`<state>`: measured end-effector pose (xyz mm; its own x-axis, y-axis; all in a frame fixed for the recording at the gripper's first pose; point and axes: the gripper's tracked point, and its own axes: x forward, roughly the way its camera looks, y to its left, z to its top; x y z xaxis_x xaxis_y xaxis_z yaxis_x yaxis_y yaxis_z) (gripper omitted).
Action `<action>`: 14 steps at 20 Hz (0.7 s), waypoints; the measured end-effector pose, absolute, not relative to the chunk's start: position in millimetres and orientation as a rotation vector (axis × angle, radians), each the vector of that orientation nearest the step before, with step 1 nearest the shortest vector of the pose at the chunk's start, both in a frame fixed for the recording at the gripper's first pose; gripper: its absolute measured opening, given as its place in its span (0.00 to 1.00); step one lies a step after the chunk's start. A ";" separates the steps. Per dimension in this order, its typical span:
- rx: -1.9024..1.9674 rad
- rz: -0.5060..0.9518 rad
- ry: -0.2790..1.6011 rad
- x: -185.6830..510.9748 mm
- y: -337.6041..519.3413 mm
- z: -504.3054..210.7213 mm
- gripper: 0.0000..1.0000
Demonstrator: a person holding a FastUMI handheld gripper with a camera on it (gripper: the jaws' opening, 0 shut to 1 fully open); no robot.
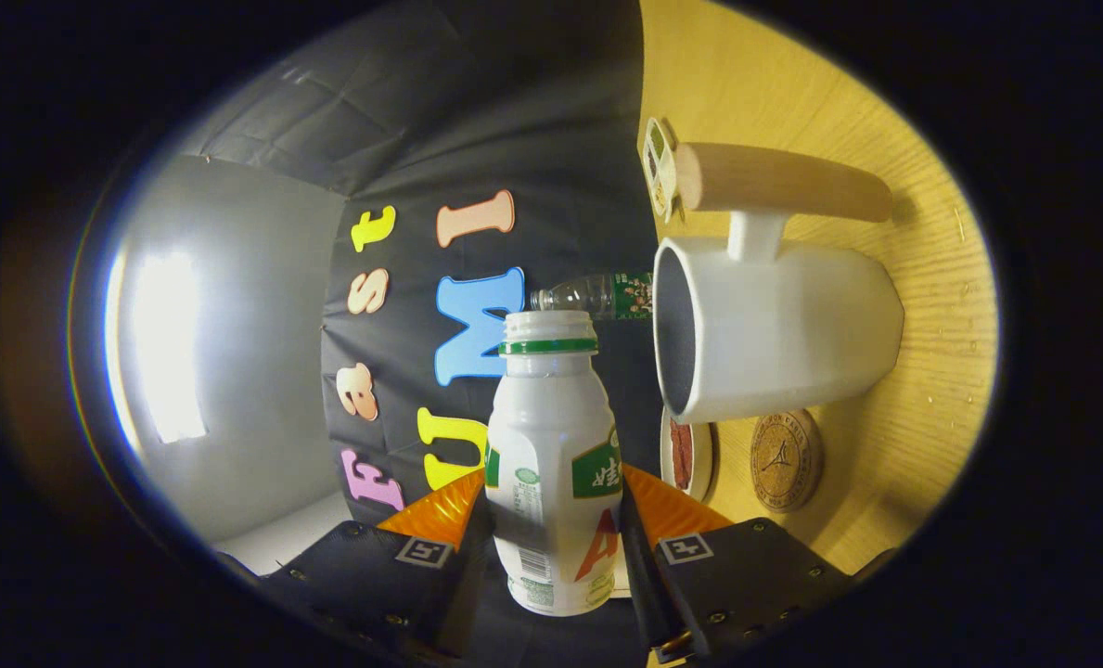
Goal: Take the bottle from table, then pour the juice into the cup, finally place the bottle on the coaster
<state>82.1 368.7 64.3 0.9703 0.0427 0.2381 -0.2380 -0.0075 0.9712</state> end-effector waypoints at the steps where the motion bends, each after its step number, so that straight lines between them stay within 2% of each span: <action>1: 1.537 0.224 -0.157 81.0 369.0 66.0 0.66; 14: 0.927 0.172 -0.136 73.3 379.4 78.1 0.67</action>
